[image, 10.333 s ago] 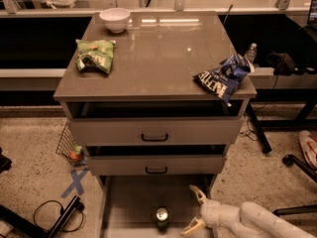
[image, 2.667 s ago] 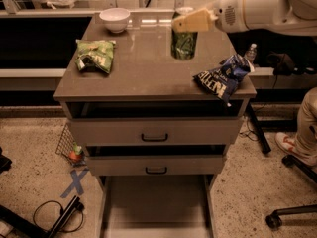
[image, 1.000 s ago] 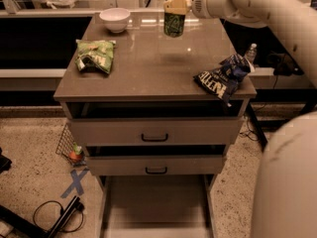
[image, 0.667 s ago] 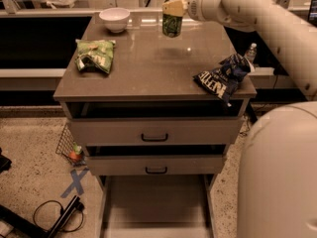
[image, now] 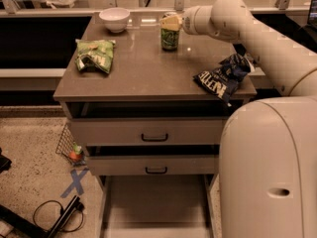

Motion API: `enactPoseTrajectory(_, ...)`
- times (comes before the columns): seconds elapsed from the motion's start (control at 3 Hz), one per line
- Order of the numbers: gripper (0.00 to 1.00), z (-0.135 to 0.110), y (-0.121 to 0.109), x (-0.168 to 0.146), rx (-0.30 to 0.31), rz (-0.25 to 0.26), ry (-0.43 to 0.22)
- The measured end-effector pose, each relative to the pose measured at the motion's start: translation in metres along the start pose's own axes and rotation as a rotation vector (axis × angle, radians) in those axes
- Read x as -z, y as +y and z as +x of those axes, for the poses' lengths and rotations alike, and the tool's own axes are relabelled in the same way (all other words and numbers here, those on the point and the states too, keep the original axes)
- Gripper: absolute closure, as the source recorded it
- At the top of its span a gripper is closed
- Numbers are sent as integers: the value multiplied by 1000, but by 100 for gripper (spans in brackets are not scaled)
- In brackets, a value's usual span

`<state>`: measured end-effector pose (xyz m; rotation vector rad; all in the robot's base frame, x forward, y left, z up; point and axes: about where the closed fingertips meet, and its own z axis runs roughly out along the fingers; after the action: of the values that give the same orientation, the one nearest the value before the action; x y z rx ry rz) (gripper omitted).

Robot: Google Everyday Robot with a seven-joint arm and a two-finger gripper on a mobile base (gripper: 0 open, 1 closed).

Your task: Pick green can from bottom drawer and place on counter

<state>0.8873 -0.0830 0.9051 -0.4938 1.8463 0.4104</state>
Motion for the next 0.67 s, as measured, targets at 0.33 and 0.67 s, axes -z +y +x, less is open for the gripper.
enactPoseTrajectory(0.33,74,1,2,-2,-1,-3,2)
enactPoseTrajectory(0.67,52,3,3,-4,-2,-6,4)
